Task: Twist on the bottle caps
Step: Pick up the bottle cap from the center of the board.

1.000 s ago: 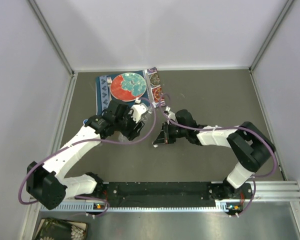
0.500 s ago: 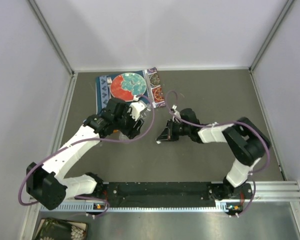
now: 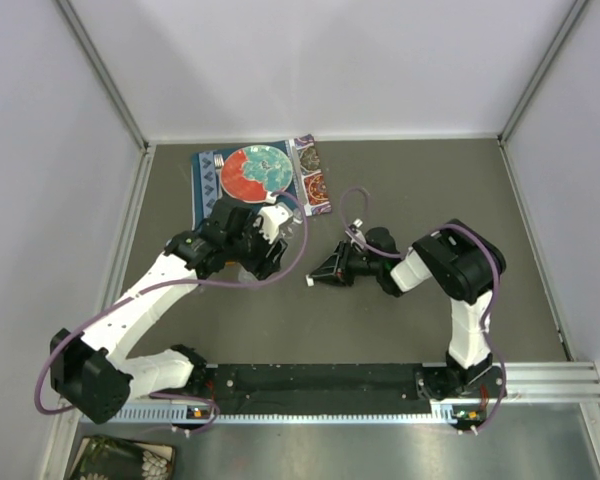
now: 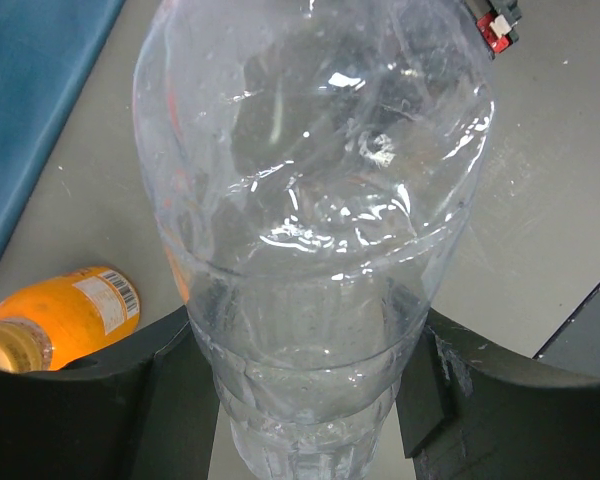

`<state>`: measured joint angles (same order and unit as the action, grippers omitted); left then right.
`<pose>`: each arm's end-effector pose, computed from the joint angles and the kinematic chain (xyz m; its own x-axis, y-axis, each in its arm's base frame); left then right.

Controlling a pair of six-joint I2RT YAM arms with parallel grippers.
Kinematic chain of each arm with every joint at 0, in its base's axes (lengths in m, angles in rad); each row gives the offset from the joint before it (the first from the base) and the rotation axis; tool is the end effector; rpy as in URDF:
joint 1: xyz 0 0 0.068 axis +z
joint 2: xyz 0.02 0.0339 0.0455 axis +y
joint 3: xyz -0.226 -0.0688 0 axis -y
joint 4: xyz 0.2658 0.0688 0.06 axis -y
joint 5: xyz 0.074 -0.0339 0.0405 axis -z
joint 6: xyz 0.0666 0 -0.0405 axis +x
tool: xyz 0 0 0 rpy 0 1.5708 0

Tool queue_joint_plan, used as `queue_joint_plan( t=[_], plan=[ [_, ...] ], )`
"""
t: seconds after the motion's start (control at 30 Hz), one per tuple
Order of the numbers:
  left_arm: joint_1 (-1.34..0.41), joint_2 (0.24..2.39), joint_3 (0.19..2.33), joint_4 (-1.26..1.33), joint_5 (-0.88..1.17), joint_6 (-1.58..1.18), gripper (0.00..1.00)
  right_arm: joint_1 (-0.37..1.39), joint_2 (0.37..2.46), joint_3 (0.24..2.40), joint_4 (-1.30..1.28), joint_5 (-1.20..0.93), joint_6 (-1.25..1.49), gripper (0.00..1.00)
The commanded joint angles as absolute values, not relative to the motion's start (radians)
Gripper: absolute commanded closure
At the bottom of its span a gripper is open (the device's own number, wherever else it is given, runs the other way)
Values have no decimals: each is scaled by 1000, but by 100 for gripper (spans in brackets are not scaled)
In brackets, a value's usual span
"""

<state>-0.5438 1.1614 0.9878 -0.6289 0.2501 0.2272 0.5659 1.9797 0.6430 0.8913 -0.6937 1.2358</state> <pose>0.2469 -0.1685 0.2344 -0.4535 0.5292 -0.7171 0.7704 0.6373 -0.0169 0.2666 0.2198 0.0223 -0.9689 0.2448 -0.0365 0.0478 0.3298 0.9428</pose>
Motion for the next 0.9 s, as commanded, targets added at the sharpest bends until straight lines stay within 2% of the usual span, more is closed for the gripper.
queue_joint_plan(
  t=[0.0, 0.07, 0.23, 0.33, 0.43, 0.53, 0.67, 0.87],
  plan=[
    [-540, 1138, 970, -597, 267, 232, 66, 534, 1896, 624, 836, -655, 1198, 76],
    [-540, 1141, 963, -592, 273, 236, 66, 526, 1869, 627, 764, -628, 1157, 70],
    [-541, 1150, 946, -581, 284, 244, 65, 515, 1777, 647, 499, -571, 1024, 67],
    [-541, 1157, 931, -572, 276, 242, 65, 508, 1715, 653, 376, -525, 942, 72],
    [-543, 1178, 922, -571, 275, 230, 65, 523, 1616, 696, 263, -508, 791, 82],
    [-541, 1193, 939, -577, 270, 213, 66, 621, 1527, 804, 73, -329, 557, 80],
    [-531, 1203, 962, -594, 276, 172, 65, 715, 1427, 831, 67, -172, 433, 83],
    [-473, 1206, 959, -592, 298, 141, 65, 756, 1474, 833, 144, -262, 454, 91]
  ],
)
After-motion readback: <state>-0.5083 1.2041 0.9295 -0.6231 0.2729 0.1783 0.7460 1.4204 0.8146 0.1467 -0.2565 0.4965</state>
